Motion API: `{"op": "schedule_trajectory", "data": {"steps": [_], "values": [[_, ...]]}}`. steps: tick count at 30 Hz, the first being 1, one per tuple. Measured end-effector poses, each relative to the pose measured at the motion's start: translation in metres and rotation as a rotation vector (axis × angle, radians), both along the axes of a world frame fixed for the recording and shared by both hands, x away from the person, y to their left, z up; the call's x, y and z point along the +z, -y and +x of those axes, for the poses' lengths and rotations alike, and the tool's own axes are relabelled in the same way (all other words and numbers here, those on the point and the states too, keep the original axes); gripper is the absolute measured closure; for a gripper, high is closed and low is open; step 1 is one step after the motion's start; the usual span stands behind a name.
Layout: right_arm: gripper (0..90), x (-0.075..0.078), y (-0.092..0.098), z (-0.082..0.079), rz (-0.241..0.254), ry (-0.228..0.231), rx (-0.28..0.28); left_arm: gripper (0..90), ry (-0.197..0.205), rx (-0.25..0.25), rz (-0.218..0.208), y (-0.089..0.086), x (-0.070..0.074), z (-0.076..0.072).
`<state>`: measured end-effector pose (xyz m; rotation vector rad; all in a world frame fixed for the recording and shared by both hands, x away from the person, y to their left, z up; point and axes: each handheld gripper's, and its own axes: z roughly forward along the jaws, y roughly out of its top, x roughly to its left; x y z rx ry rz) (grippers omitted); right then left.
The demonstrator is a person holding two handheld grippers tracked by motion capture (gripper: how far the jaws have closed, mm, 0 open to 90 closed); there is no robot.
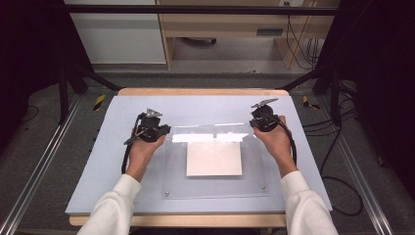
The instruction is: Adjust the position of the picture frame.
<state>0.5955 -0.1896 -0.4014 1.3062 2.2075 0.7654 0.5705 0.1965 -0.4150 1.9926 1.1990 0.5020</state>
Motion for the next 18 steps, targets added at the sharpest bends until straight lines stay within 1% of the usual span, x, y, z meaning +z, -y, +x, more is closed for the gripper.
{"op": "schedule_trajectory", "data": {"steps": [2, 5, 6, 7, 8, 9, 10, 11, 14, 15, 16, 18], "values": [[84.8, 0.005, -0.009, -0.002, -0.012, 0.001, 0.009, 83.3, 0.0, 0.002, -0.001, -0.009, 0.005, -0.002], [84.8, 0.012, -0.023, -0.004, -0.01, -0.005, 0.01, 83.0, -0.013, 0.003, -0.013, -0.023, 0.01, -0.004], [84.7, 0.013, -0.027, -0.004, -0.01, -0.011, 0.01, 82.9, -0.013, 0.003, -0.013, -0.023, 0.01, -0.004], [84.7, 0.013, -0.027, -0.004, -0.01, -0.011, 0.01, 82.9, -0.015, 0.004, -0.013, -0.026, 0.011, -0.004], [84.6, 0.015, -0.034, -0.006, -0.003, -0.022, 0.014, 83.0, -0.02, 0.0, -0.006, -0.034, 0.015, -0.005], [84.7, 0.016, -0.037, -0.007, -0.003, -0.028, 0.015, 83.0, -0.02, 0.0, 0.0, -0.038, 0.017, -0.006], [84.7, 0.016, -0.037, -0.007, -0.003, -0.028, 0.015, 83.1, -0.02, 0.0, 0.0, -0.038, 0.017, -0.006], [84.7, 0.018, -0.045, -0.01, -0.008, -0.032, 0.023, 83.1, -0.018, 0.001, 0.005, -0.044, 0.02, -0.007], [84.7, 0.017, -0.053, -0.013, -0.005, -0.04, 0.028, 83.1, -0.025, 0.001, 0.015, -0.051, 0.021, -0.007], [84.7, 0.016, -0.055, -0.014, 0.0, -0.046, 0.027, 83.2, -0.025, 0.001, 0.015, -0.051, 0.021, -0.007], [84.7, 0.013, -0.057, -0.015, -0.001, -0.052, 0.028, 83.1, -0.032, -0.001, 0.026, -0.053, 0.019, -0.007], [84.7, 0.011, -0.058, -0.015, -0.002, -0.055, 0.029, 83.1, -0.033, -0.002, 0.032, -0.054, 0.018, -0.008]]}}
